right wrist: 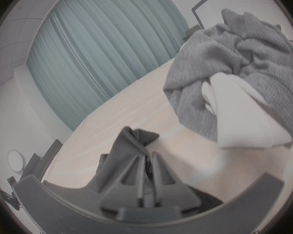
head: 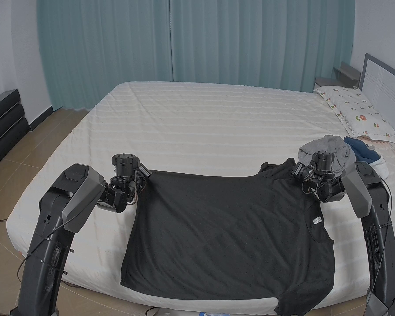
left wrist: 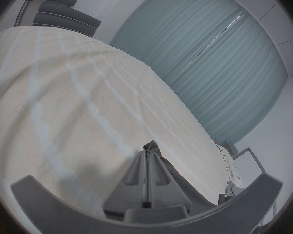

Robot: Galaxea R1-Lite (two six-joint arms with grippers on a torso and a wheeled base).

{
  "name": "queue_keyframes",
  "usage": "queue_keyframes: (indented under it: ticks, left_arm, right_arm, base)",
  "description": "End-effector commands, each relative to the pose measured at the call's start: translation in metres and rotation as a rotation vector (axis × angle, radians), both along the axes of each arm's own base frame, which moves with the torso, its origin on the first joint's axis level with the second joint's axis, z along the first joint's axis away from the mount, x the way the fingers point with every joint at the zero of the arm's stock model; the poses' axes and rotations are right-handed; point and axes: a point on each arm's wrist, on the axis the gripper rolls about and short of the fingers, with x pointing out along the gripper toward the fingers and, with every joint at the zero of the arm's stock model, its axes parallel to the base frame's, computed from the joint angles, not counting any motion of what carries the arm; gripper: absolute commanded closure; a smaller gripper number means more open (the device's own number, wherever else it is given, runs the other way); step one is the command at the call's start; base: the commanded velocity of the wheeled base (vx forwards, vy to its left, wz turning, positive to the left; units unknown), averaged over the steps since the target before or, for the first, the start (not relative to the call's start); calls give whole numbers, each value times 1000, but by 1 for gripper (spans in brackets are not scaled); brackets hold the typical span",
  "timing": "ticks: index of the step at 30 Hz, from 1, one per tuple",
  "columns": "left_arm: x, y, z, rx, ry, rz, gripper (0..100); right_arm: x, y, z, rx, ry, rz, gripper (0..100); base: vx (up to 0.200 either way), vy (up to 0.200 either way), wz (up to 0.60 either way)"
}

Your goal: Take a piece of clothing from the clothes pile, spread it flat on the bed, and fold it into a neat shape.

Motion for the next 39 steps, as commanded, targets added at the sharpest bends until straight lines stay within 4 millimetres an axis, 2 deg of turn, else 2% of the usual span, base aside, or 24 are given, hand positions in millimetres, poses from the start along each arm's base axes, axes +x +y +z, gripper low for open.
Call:
queue_keyframes:
  ticks: [1,3,7,10,12,21,26,27,28,29,32,37,39]
  left_arm:
    - [0,1,0,0,0,4,100]
    - [1,4,0,-1,-1,9,100]
    - [1,8,0,-2,-3,17,100]
    - [2,12,-1,-1,-1,27,100]
    - [3,16,-3,-1,2,34,100]
    - [4,15,-8,-3,-3,33,100]
    - [4,15,-8,-3,0,33,100]
    - [4,16,-9,-2,2,33,100]
    - [4,16,-9,-2,2,33,100]
    - [4,16,-10,-2,3,33,0]
    - [3,15,-9,-1,3,31,0]
    - [-1,16,-3,1,8,35,0]
    - [-9,19,9,13,17,49,0]
  right_arm:
    - [7,0,6,-3,-52,-19,100]
    - [13,0,15,-9,-132,-34,100]
    - [17,-1,21,-16,-170,-56,100]
    - [19,1,11,-15,-173,-55,100]
    - [18,5,-4,-20,-147,-58,100]
    - [20,11,6,-19,-219,-51,100]
    - [19,12,-2,-22,-196,-49,100]
    - [19,12,-5,-22,-191,-49,0]
    - [19,12,-8,-22,-185,-49,0]
    - [19,12,-9,-23,-181,-50,0]
    - [19,12,-8,-29,-181,-72,0]
    - [11,4,14,-35,-181,-91,0]
    - [2,-1,25,-27,-168,-96,0]
  base:
    - [0,0,0]
    - [0,0,0]
    - [0,0,0]
    - [0,0,0]
    - [0,0,0]
    - [0,0,0]
    - [0,0,0]
    - [0,0,0]
    - [0,0,0]
    - [0,0,0]
    - [0,0,0]
    - [0,0,0]
    - [0,0,0]
